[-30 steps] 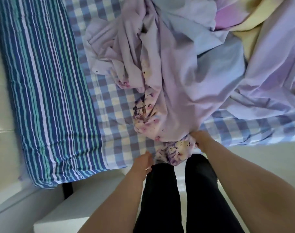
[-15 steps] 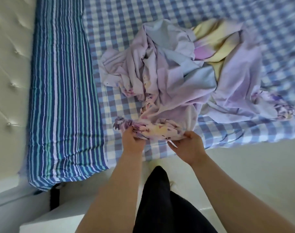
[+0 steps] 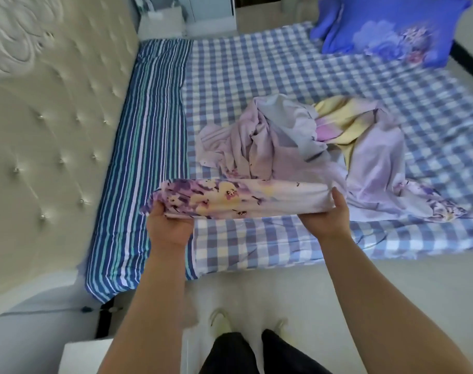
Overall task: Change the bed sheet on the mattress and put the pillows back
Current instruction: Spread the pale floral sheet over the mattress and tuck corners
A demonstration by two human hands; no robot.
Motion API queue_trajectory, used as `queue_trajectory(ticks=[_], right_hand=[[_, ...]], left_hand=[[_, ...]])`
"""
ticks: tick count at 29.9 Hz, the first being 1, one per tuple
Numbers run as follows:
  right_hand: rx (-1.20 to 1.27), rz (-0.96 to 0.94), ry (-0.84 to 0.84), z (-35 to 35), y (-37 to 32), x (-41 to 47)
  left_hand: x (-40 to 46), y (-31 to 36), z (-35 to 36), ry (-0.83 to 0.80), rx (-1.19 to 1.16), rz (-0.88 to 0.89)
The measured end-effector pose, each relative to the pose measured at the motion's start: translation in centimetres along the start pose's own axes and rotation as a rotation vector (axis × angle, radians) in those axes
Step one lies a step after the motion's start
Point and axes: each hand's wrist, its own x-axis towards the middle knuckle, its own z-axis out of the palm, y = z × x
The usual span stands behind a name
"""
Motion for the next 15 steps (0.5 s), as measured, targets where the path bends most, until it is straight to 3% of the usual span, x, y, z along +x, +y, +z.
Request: queue_trajectory(ticks=[3,6,9,12,15], right_hand=[[0.079,0.011,0.022,1.4,2.5,-0.3],[0.105,0.023,0.078,2.6,6.7,0.1],[0.009,0.213,0.248,3.4,13.3,0.4],[-0.097,0.420,0.150,5.1,20.9,-0.5],[-0.046,0.436,-0.039,8.1,26.0,-1.5]], left_hand=[[0.2,5.3,0.2,-0.073,-0.047,0.137],[-1.0,9.8,0.6,-0.205,0.016,0.167],[-2.6,13.9,1.5,-0.321,0.036,0.129],[-3.5,17.7,1.3,-0.356,0.006,0.119],[-3.6,20.7,0.0,-0.360,-0.114,0.011]])
